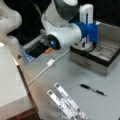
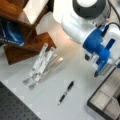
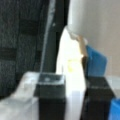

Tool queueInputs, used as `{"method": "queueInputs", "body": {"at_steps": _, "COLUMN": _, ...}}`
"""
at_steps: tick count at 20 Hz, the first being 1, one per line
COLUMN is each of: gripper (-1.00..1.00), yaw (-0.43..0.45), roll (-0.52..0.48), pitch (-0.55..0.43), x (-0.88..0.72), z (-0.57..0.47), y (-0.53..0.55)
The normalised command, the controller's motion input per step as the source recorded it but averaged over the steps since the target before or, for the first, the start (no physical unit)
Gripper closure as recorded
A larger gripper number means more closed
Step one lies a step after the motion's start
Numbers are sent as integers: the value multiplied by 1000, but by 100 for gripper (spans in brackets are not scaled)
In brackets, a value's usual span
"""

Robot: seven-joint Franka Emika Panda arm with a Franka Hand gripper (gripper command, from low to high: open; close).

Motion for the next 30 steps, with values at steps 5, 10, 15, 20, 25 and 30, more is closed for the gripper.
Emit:
{"method": "queueInputs", "body": {"at_steps": 5, "gripper": 100, "yaw": -167, "roll": -153, "pitch": 58, "x": -190, "z": 83, "y": 337}}
{"method": "queueInputs", "body": {"at_steps": 10, "gripper": 100, "yaw": -101, "roll": -195, "pitch": 34, "x": -139, "z": 76, "y": 268}}
{"method": "queueInputs", "body": {"at_steps": 15, "gripper": 100, "yaw": -28, "roll": -187, "pitch": 16, "x": -151, "z": 87, "y": 195}}
{"method": "queueInputs", "body": {"at_steps": 20, "gripper": 100, "yaw": 34, "roll": -201, "pitch": -9, "x": -198, "z": 156, "y": 189}}
{"method": "queueInputs", "body": {"at_steps": 25, "gripper": 100, "yaw": 24, "roll": -181, "pitch": -2, "x": -179, "z": 184, "y": 222}}
{"method": "queueInputs", "body": {"at_steps": 30, "gripper": 100, "yaw": -23, "roll": -155, "pitch": -6, "x": -91, "z": 206, "y": 262}}
